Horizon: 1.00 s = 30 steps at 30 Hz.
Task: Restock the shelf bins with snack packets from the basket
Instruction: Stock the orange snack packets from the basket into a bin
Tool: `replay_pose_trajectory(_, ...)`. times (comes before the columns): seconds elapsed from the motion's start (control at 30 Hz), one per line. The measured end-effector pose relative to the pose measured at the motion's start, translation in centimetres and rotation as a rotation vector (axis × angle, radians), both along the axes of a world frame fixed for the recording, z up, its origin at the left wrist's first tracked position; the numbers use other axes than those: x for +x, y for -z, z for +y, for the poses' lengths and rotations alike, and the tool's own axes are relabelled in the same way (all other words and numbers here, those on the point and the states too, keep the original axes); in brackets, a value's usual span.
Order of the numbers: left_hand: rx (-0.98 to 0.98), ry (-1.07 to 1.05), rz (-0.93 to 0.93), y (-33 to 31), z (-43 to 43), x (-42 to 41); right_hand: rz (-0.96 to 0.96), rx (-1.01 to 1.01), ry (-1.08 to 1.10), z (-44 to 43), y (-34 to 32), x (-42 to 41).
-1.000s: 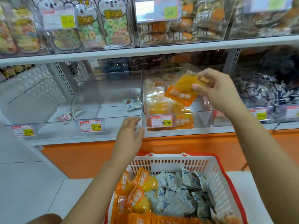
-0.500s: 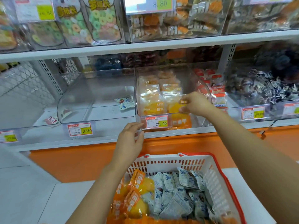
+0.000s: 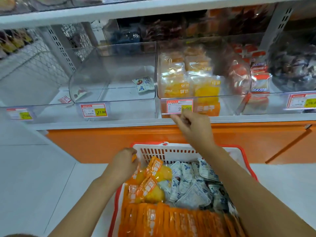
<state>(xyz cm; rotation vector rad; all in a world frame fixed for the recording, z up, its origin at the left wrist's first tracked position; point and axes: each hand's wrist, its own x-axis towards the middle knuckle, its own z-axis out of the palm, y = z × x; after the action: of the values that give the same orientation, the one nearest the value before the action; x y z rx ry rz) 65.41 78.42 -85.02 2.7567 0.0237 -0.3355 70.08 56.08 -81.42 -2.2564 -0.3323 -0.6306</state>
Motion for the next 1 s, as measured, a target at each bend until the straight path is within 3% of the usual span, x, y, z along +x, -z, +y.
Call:
replay_pose_trajectory(0.07, 0.1, -0.012, 0.126, 1.0, 1.2, -0.7, 0.234, -0.146, -0.095, 1.5, 3.8, -0.4)
replay_pose_trajectory(0.13, 0.115, -0.033, 0.193, 2.0, 2.0, -1.3, 0.603, -0.261, -0.187, 2.2, 7.7, -0.8)
replay_pose_trajectory(0.2, 0.095, -0.035, 0.224, 2.9, 2.1, -1.9, 0.873, -0.22, -0.226, 2.5, 11.3, -1.0)
replay_pose_trajectory(0.27, 0.069, -0.018, 0.241, 3.7, 2.1, -2.3, 0.983, -0.14, -0.195, 2.6, 13.8, -0.8)
replay_pose_trajectory(0.5, 0.039, -0.011, 0.2, 4.5, 2.3, -2.9, 1.055, -0.232, -0.217, 4.3, 18.0, -1.2)
replay_pose_trajectory(0.67, 0.059, -0.054, 0.149, 4.1, 2.2, -2.3, 0.968, -0.435, -0.19, 4.0, 18.6, -1.9)
replay_pose_trajectory(0.87, 0.047, -0.028, 0.18, 4.0, 1.2, -3.2, 0.92, -0.404, -0.18, 2.7, 17.3, -2.2)
replay_pose_trajectory(1.0, 0.001, 0.047, 0.071, 2.5, 0.2, -3.1, 0.86, -0.401, -0.27, 2.0, 14.0, -1.8)
